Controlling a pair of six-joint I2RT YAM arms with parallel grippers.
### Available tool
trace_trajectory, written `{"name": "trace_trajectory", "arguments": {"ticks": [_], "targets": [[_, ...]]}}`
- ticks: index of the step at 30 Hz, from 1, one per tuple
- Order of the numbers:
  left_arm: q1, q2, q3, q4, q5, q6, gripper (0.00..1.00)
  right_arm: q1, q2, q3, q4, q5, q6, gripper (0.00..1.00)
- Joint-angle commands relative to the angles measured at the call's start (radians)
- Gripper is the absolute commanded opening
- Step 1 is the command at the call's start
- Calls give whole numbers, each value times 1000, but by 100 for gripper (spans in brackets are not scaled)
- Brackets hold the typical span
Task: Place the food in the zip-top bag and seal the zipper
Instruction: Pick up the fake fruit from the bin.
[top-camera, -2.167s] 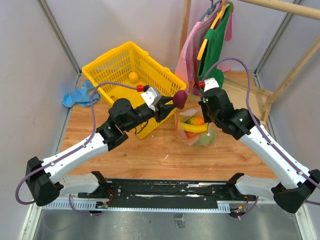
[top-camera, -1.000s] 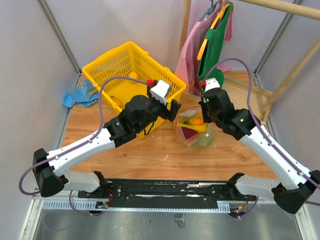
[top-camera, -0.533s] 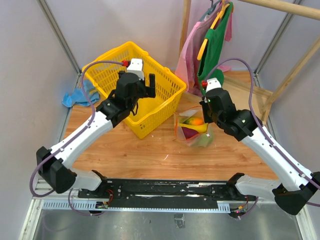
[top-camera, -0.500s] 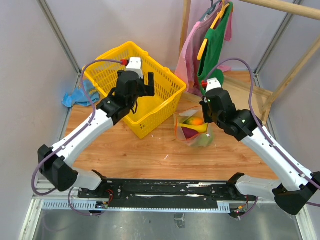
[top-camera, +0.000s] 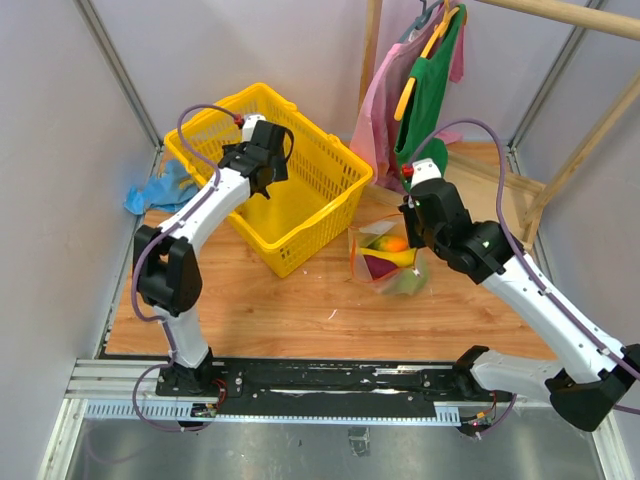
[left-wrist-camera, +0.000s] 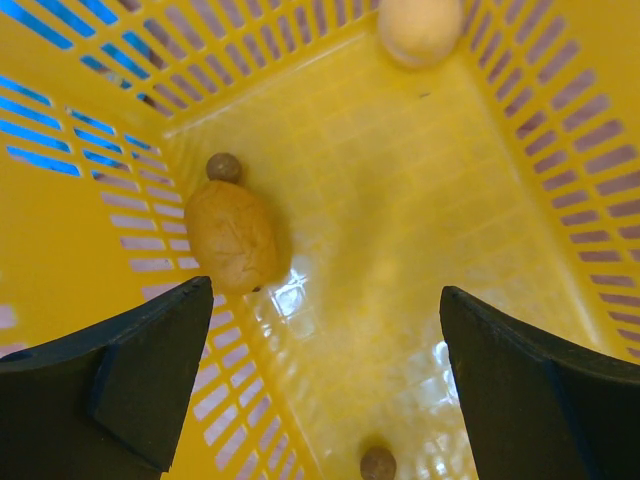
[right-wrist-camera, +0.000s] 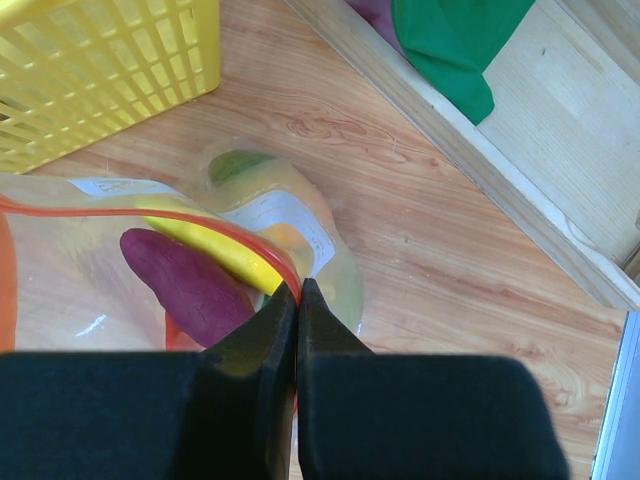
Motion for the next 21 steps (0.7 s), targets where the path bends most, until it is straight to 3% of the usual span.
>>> {"name": "trace_trajectory", "arguments": {"ticks": [1,7,21], "targets": [[54,82,62,-90,-45,-70,99,3,-36,-10,42,18,-16,1],[115,174,95,-112,-42,-116,99,3,-33,-12,45,25,-24,1],[225,264,35,-45,112,-196,94,3,-18,-13,55,29,-34,1]]}}
